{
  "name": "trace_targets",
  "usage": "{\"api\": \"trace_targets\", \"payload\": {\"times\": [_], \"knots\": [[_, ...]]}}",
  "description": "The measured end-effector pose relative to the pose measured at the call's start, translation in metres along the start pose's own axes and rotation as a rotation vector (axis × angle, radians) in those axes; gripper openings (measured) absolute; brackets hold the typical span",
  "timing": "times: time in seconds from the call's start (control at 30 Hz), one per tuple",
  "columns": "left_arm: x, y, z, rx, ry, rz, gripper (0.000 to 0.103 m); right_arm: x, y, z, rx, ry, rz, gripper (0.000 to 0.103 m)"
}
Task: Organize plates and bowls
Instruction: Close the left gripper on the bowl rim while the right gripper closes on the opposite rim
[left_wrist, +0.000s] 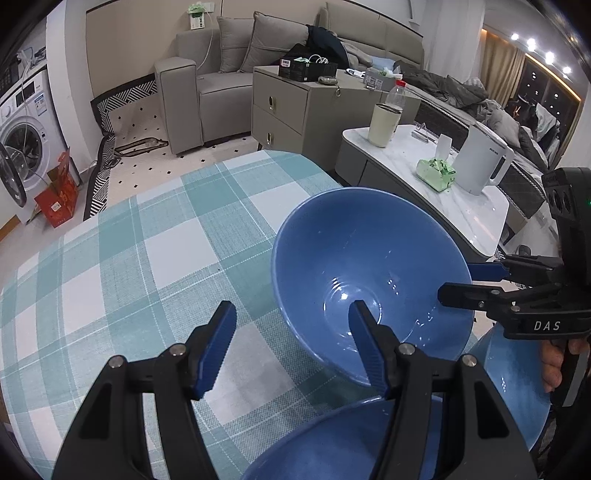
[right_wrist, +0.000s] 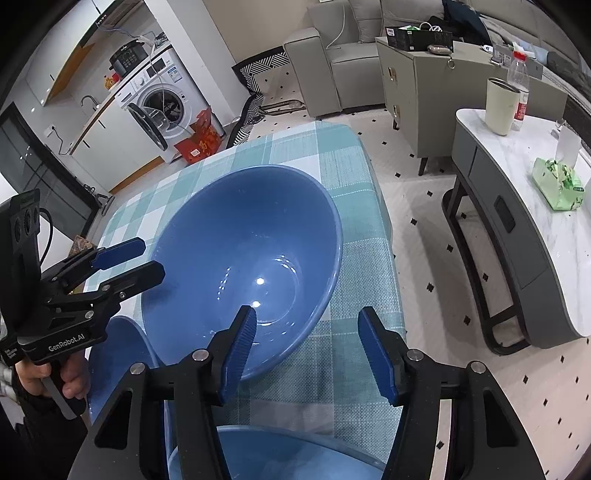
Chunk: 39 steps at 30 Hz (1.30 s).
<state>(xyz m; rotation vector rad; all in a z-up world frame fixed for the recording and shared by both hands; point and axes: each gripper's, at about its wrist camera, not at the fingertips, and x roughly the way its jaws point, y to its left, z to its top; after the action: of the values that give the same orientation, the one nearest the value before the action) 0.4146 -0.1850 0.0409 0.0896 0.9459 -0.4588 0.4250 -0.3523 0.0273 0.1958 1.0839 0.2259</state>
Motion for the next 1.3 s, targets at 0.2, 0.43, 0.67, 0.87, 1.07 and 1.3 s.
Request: {"api": "trace_targets", "payload": {"times": [0.2, 0.43, 0.67, 0.87, 1.07, 1.3], "knots": [[0.004, -0.004, -0.001, 0.021, 0.010, -0.002, 0.062, 0.005, -0.006, -0.001, 0.027, 0.027, 0.033, 0.060], [0.008, -0.005, 0.001, 0.022, 0.023, -0.005, 0.061, 0.005, -0.007, -0.005, 0.034, 0.026, 0.047, 0.060], [0.010, -0.004, 0.001, 0.016, 0.028, -0.020, 0.051, 0.002, -0.005, -0.004, 0.024, 0.010, 0.049, 0.049], [0.008, -0.003, 0.001, 0.012, 0.026, -0.022, 0.039, -0.003, -0.005, -0.004, 0.021, -0.014, 0.037, 0.041], [0.007, -0.001, 0.000, 0.009, 0.022, -0.027, 0.027, -0.005, -0.004, -0.003, 0.001, -0.031, 0.027, 0.030], [0.005, 0.000, 0.000, 0.012, 0.017, -0.019, 0.016, -0.007, -0.001, -0.004, -0.010, -0.050, 0.001, 0.020]]}}
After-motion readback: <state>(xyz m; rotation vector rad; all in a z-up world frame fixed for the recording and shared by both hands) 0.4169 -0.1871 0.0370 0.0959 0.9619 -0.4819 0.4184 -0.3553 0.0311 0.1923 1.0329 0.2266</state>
